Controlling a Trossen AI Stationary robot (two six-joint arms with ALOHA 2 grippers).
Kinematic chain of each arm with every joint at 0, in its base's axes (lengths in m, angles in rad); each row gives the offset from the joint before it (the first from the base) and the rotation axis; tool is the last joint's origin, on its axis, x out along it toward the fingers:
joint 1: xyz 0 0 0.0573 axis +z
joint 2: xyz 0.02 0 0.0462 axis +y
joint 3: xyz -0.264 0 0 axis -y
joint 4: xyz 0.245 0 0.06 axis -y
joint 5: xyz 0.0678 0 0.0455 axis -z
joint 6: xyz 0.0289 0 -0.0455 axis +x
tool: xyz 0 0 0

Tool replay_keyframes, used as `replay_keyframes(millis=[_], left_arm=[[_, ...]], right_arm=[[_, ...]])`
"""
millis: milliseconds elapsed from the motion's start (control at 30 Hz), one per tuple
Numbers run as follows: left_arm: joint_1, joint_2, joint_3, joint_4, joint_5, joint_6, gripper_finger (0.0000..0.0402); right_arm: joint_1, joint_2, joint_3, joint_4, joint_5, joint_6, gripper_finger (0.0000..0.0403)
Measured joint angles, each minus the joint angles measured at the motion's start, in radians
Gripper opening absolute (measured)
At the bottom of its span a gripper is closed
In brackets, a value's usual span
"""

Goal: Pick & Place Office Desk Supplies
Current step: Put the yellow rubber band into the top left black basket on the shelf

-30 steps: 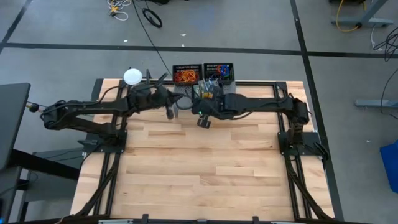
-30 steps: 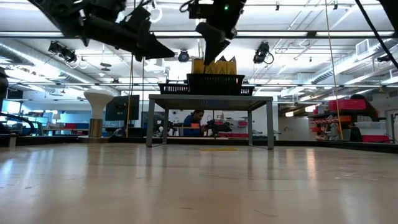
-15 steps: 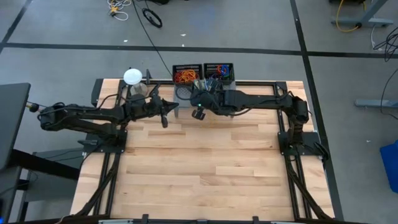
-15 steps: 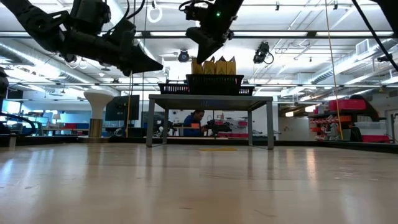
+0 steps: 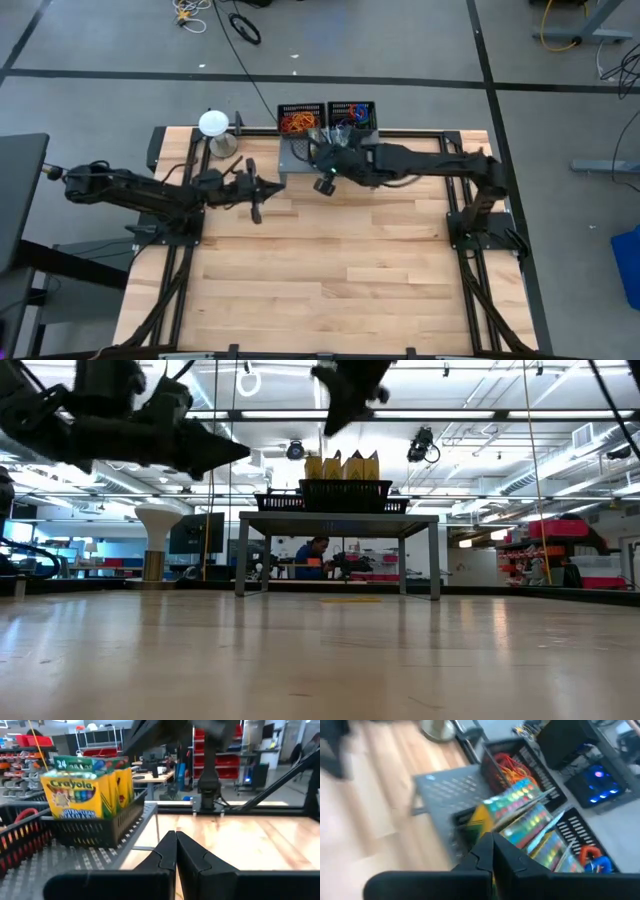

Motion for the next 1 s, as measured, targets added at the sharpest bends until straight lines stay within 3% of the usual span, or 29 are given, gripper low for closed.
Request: replay_keyframes(millis=[100,200,500,767,1000], left_arm=[[-0.024,0.000,-0.055,0.069,-0.002,-0.023,0.0007],[-0.048,0.000,-0.080,0.072,-0.002,-0.024,0.0007],[-0.095,0.000,-0.085,0.045,-0.001,-0.060,0.0011],[-0.153,0.000,-0.085,-0.013,-0.007,-0.072,0.0010],[-0.212,0.000,-0.085,-0.024,-0.088,-0.060,0.0009]], right_arm=[[0.054,-0.050,-0.030,-0.016,-0.016,0.066,0.0003],[0.121,-0.100,-0.154,0.043,-0.022,0.134,0.0002],[0.283,-0.145,-0.628,0.514,-0.061,0.477,0.0016],[0.237,-0.116,-0.928,0.809,0.035,0.845,0.0106],[0.179,0.020,-0.910,0.860,0.061,0.971,0.0195]])
